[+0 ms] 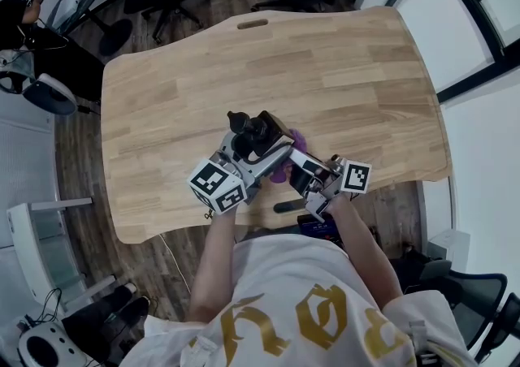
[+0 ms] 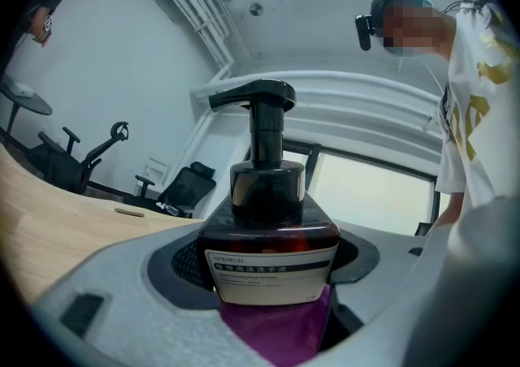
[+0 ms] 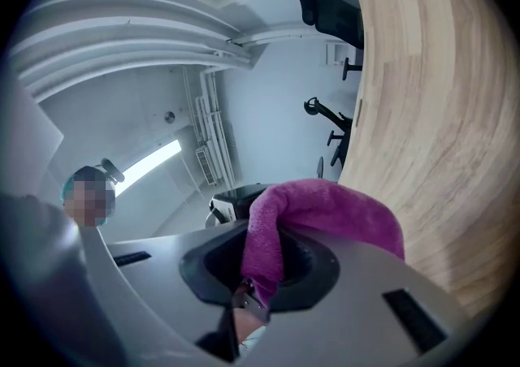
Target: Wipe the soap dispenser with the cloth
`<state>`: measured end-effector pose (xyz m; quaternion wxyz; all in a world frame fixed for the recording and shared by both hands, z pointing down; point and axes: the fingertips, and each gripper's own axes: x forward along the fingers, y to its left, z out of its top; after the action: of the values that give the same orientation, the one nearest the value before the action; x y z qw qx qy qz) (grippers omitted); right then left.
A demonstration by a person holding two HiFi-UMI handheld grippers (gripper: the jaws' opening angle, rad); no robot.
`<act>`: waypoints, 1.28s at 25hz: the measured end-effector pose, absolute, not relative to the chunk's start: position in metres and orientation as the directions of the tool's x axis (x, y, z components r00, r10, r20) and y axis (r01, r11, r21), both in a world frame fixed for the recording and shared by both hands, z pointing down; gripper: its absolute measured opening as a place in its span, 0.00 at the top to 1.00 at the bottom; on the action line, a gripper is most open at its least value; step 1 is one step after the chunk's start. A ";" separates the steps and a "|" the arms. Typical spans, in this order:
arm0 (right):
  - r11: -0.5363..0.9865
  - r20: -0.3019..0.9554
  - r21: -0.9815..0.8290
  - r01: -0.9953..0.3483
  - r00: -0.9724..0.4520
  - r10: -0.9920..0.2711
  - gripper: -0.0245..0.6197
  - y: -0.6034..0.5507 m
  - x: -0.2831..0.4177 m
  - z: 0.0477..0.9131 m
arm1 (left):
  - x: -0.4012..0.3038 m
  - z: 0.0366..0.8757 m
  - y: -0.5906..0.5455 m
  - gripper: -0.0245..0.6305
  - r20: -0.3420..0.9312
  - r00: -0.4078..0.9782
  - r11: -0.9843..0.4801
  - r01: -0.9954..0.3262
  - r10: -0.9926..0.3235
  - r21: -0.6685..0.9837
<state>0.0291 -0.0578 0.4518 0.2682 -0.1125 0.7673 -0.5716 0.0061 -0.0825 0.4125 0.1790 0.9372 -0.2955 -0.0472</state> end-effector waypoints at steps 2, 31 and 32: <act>0.318 -0.305 -0.936 0.152 -0.802 -0.514 0.90 -0.064 0.038 0.450 | 0.007 0.412 -0.081 0.43 0.014 0.825 -0.765 -0.529 -0.565 0.368; 0.324 -0.329 -0.931 0.169 -0.772 -0.544 0.90 -0.078 0.051 0.445 | 0.007 0.411 -0.067 0.43 0.019 0.863 -0.810 -0.481 -0.505 0.335; 0.334 -0.337 -0.928 0.168 -0.761 -0.554 0.90 -0.081 0.054 0.443 | 0.007 0.412 -0.066 0.43 0.023 0.865 -0.812 -0.479 -0.501 0.332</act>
<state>0.0539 -0.0810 0.4433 0.3207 -0.1286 0.7510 -0.5627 0.0066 -0.0661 0.4117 0.1657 0.9514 -0.2576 -0.0327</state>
